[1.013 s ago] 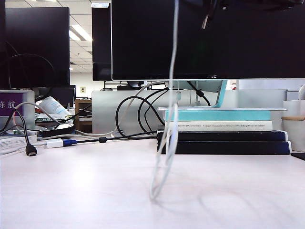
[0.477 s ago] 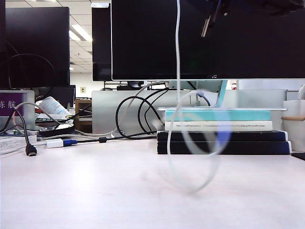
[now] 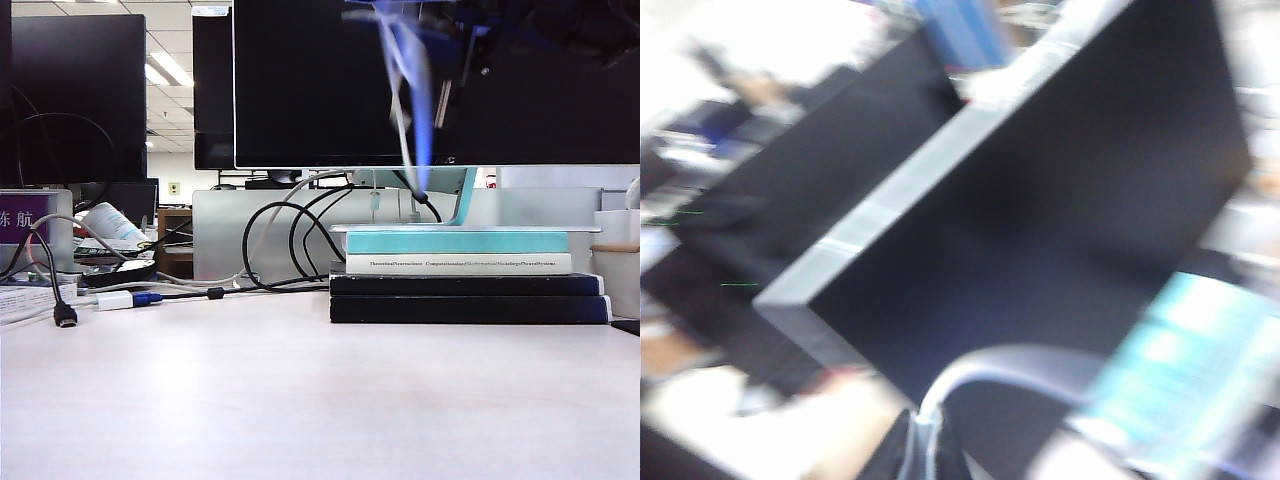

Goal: Unfold the white charging cable into a straight cable.

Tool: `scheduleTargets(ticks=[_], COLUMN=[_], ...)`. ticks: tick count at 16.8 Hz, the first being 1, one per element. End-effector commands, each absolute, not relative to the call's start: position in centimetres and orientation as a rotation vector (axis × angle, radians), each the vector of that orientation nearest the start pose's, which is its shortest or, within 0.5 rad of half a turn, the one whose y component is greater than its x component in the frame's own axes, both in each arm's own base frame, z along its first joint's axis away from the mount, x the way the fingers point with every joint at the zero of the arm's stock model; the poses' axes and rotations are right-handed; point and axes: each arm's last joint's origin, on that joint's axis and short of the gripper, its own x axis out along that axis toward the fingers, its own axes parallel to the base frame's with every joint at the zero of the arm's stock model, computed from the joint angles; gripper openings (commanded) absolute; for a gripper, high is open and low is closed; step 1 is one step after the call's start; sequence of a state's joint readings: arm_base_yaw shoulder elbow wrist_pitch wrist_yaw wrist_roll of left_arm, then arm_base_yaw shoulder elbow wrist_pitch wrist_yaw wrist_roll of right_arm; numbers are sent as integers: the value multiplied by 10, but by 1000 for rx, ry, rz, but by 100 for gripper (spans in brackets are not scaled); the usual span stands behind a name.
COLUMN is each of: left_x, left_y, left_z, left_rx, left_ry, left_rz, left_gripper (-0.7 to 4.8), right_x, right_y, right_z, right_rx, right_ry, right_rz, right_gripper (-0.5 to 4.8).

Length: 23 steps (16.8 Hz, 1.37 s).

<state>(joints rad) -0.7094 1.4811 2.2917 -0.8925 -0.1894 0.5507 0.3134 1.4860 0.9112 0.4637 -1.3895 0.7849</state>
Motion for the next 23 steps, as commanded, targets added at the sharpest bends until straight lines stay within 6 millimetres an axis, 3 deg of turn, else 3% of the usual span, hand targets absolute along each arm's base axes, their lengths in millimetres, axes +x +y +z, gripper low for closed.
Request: scheduleTargets(ticks=[1,3,6,8,12,16,17,18,21,23], left_x=[163,161,156,154,153,152,154,157,167,171], left_y=[-112,-102,-104,-109,-110,-112,-115,-120,-130,-132], left_z=[599,605,602,594,589,588,590,594,597,605], left_rx=[542,528,454,378,364,343,309,253,199,198], left_ry=[-161,-178,-165,-96,-47,-46,-65,-113,-160,-262], left_rz=[-399,-363,-531,-721,-792,-875,-922,-1001,-1084,-1064], left_gripper=[-6,-6,-6,-6,-6,-6,-6,-6,-6,-6], right_x=[283,283,284,285,285,287,287,286,279,272], right_y=[122,122,122,123,122,122,122,124,138,150], right_z=[275,275,276,284,303,306,307,307,306,298], right_rx=[649,649,585,525,421,424,424,423,411,436], right_ry=[796,796,702,581,333,267,267,269,303,431], right_rz=[1588,1588,1591,1595,1591,1537,1537,1544,1622,1688], right_gripper=[118,118,140,267,393,392,346,203,167,166])
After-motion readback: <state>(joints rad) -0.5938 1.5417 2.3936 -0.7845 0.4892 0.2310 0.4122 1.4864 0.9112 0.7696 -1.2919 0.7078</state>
